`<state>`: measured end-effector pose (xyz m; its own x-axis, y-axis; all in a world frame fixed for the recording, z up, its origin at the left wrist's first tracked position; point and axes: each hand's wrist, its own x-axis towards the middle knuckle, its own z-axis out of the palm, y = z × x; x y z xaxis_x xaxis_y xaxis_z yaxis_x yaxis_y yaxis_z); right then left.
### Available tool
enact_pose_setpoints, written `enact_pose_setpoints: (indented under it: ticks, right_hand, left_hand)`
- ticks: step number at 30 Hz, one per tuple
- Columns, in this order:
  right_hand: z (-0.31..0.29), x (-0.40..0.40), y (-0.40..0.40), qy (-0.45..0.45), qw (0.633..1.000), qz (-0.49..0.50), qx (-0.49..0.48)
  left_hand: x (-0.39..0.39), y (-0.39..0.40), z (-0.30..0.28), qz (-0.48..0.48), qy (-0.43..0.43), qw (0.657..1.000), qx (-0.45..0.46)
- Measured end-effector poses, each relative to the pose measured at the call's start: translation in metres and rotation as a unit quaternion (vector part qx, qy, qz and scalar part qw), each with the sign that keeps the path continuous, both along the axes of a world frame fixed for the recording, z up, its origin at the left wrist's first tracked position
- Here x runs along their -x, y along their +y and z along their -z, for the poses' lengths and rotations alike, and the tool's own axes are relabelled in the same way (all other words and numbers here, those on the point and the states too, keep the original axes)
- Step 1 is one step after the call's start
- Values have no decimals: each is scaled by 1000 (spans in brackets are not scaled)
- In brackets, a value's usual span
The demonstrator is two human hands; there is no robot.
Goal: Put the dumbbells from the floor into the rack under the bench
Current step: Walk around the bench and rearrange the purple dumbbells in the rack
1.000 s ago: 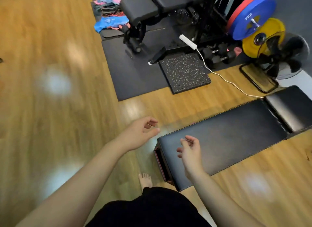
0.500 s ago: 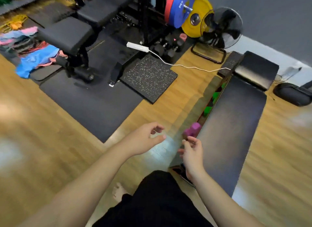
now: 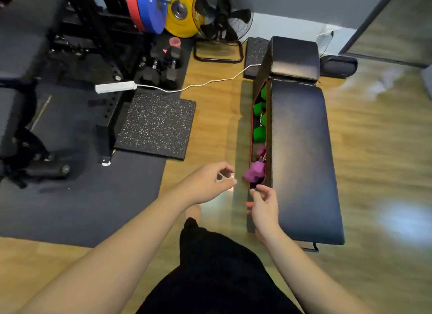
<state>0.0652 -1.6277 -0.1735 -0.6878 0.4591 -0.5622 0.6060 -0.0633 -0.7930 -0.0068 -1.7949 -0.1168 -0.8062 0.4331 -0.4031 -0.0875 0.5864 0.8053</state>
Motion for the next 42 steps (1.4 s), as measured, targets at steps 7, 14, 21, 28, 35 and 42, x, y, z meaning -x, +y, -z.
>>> enact_pose_setpoints:
  ticks: [7,14,21,28,35,42]
  right_hand:
    - [-16,99,-21,13,997,70,26]
    - [-14,140,-42,8,985,168,32]
    - [-5,173,-80,-10,962,274,-13]
    - [15,182,-137,-51,919,391,-17]
    - [9,182,-136,-47,883,466,-29]
    - [44,211,-80,-57,882,467,-17]
  left_hand:
    - [112,-17,-11,90,-6,995,33]
    - [191,-17,-6,125,-31,992,-8]
    - [269,-16,-4,261,-40,964,-20]
    - [329,-29,12,388,-58,920,-8]
    - [350,11,43,454,-67,888,31]
    - [367,90,72,494,-49,866,68]
